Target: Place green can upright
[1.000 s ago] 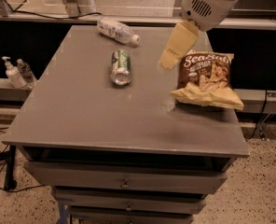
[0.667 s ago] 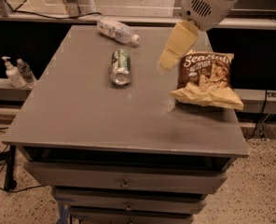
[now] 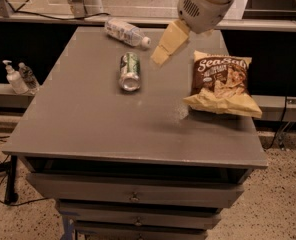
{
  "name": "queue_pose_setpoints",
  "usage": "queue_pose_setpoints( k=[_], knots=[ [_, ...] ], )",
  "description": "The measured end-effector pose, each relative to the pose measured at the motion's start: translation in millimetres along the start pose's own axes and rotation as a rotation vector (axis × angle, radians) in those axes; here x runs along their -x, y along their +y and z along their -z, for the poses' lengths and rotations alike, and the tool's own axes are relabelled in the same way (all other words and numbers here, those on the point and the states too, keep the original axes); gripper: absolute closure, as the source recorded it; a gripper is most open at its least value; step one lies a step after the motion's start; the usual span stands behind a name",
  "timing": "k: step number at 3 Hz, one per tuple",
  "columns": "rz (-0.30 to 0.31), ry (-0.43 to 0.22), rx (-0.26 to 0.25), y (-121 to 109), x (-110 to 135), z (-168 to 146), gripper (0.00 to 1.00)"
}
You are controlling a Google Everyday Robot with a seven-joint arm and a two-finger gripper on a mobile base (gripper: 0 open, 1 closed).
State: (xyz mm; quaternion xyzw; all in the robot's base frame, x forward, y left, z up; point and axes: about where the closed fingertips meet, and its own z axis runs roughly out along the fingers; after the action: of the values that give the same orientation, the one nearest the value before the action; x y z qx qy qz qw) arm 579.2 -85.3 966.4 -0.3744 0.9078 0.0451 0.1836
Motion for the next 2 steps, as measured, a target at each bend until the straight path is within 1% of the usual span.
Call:
queue_pose_setpoints(
  k=[1, 2],
  knots=[
    [-0.156, 0.026, -0.021, -18, 19, -32, 0.0],
    [-0.317, 0.046, -0.056, -40, 29, -54, 0.0]
  ],
)
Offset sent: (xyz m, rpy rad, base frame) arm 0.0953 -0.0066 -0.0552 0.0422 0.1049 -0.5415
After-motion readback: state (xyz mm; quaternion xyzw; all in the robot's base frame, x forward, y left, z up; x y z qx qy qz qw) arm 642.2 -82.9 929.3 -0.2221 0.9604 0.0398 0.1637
